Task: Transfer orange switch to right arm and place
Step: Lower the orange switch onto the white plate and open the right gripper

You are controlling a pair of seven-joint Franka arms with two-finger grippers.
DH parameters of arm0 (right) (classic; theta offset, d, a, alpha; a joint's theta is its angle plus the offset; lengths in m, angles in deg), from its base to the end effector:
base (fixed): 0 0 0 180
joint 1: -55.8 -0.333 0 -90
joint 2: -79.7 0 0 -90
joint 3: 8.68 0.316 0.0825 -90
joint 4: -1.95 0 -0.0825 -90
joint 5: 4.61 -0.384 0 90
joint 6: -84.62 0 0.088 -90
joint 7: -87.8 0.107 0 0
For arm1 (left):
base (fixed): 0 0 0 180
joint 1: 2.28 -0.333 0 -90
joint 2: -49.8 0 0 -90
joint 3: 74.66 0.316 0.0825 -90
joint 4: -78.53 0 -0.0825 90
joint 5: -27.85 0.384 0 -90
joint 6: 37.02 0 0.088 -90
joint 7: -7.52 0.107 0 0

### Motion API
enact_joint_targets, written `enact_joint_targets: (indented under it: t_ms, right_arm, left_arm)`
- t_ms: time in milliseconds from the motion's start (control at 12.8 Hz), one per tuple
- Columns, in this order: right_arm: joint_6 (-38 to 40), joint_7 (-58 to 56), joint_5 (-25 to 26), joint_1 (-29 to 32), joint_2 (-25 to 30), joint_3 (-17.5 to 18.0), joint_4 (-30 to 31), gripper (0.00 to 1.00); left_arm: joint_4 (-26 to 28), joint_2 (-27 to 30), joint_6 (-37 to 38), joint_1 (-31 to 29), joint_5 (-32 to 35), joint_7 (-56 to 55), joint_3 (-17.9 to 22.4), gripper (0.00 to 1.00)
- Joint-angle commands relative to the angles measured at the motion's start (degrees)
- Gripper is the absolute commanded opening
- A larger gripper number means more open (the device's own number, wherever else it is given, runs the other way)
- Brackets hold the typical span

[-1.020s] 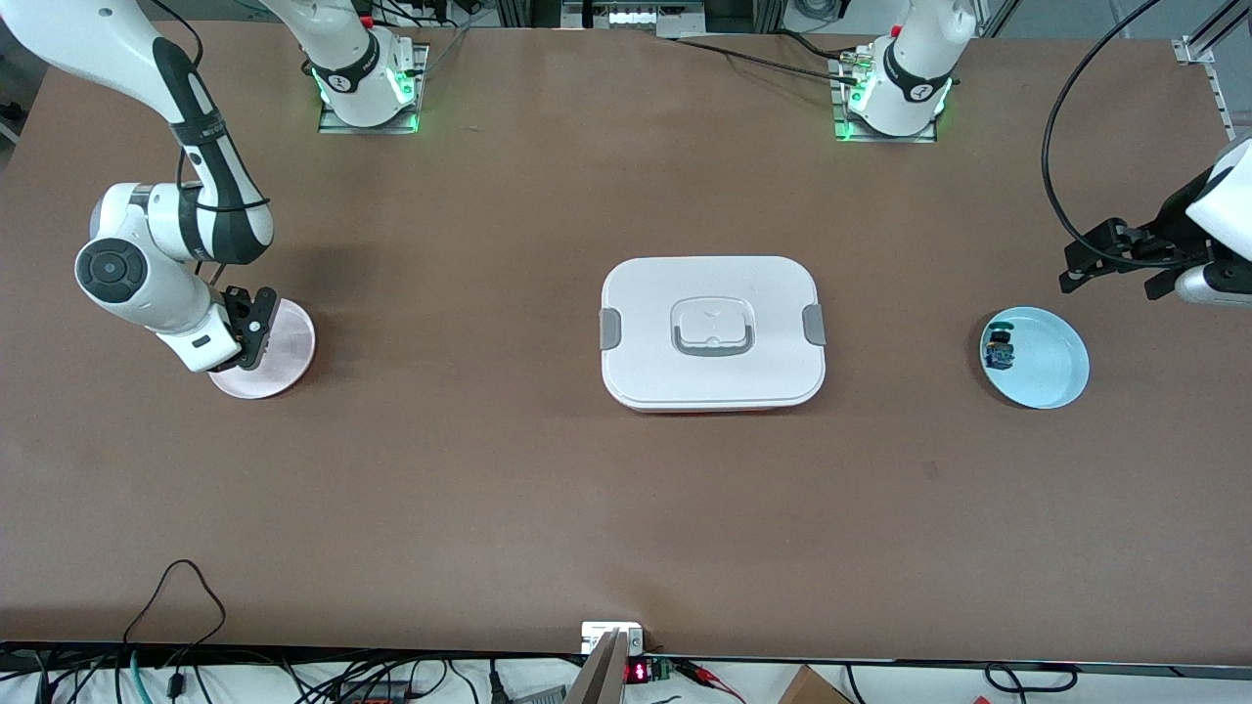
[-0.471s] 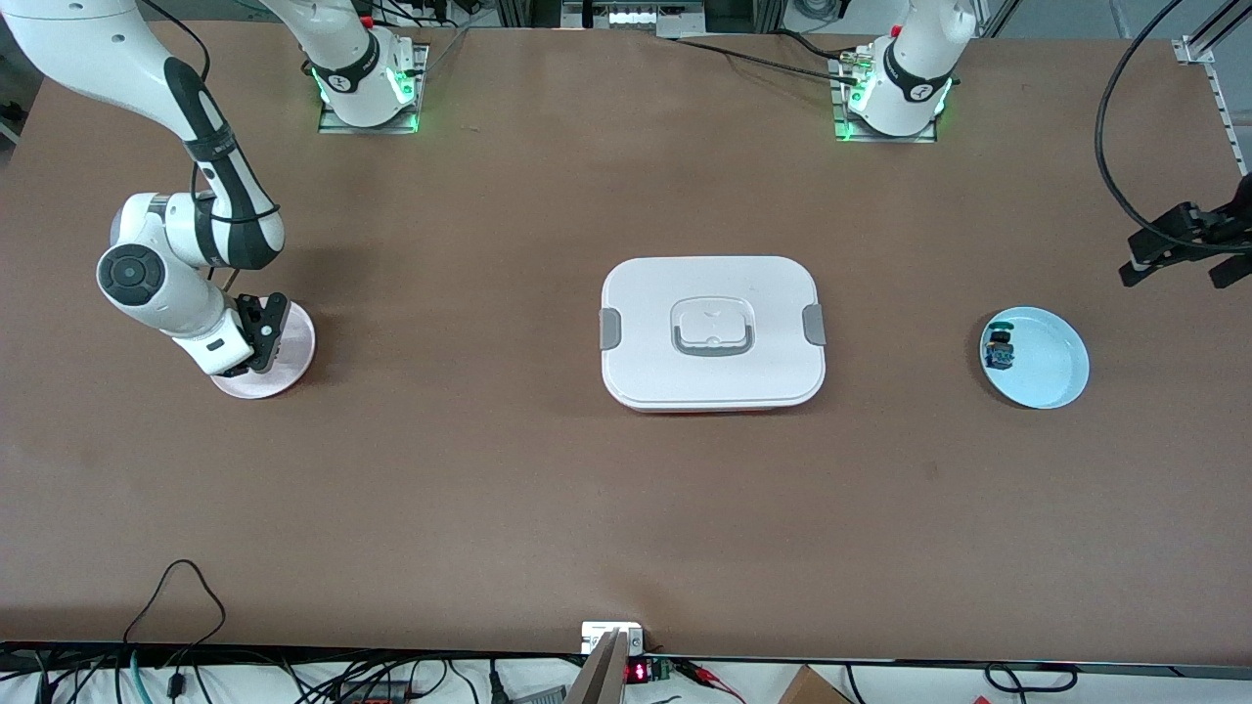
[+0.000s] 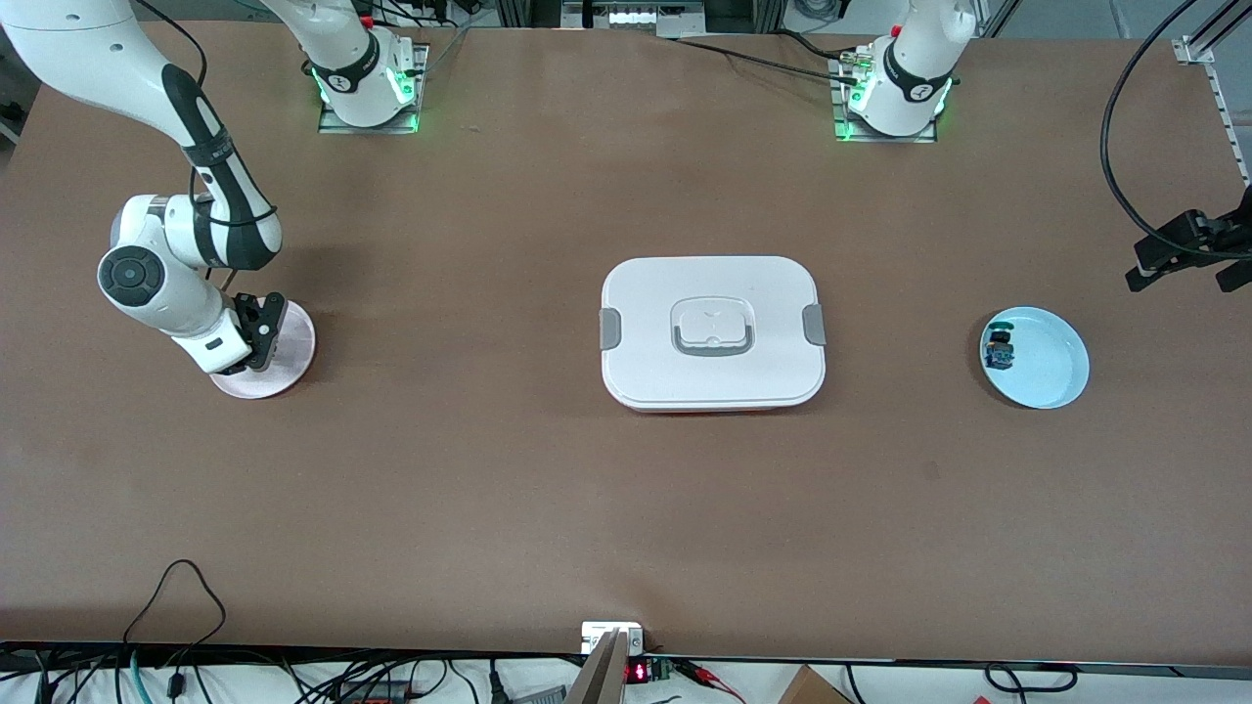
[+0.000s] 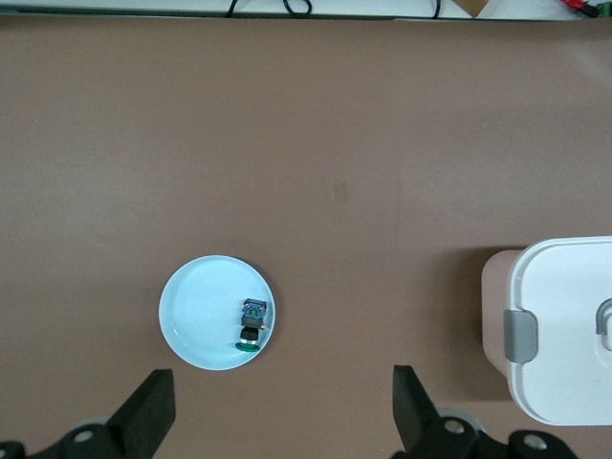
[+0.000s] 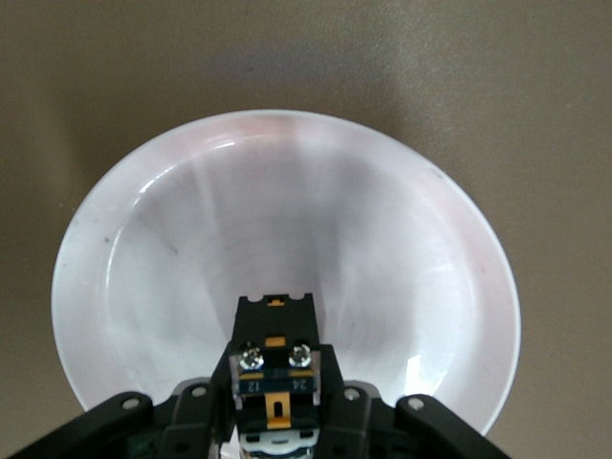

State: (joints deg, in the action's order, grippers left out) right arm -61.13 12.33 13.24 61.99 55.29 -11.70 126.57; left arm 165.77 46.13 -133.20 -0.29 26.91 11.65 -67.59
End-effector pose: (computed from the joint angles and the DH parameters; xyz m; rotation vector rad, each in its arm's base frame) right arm 0.5487 -0.0856 0.1879 2.2941 1.9796 -0.2595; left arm 0.5832 0.0478 0.6213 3.1370 0.0266 0.1457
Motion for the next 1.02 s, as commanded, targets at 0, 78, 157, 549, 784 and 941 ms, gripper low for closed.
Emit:
enact_joint_targets:
  t_ms: [0,78,157,549,784,941]
  right_arm:
    - [0.64,-0.12,0.18,0.85,2.7,0.56,1.15,1.0]
    - [1.43,-0.03,0.0,0.85,3.84,0.56,1.06,1.0]
    - [3.0,0.06,-0.09,0.85,5.42,0.64,0.8,1.0]
    - [11.01,0.93,-13.77,0.23,10.09,0.82,-4.02,1.0]
    - [18.63,6.0,-20.46,-0.21,11.23,0.82,-8.59,1.0]
    - [22.25,13.64,-23.37,-0.56,12.81,0.82,-9.13,1.0]
  left_arm:
    - [-2.07,-0.99,1.26,0.39,4.19,0.88,-0.57,1.0]
    - [-2.07,-0.99,1.26,0.13,4.2,1.05,-0.57,1.0]
    - [-2.07,-0.99,1.35,-0.14,3.59,1.06,-0.48,1.0]
    - [-2.07,-0.99,1.35,-0.32,3.41,1.14,-0.48,1.0]
    - [-2.07,-0.99,1.35,-0.32,3.41,1.23,-0.57,1.0]
    - [-2.07,-0.99,1.35,-0.31,3.41,1.23,-0.48,1.0]
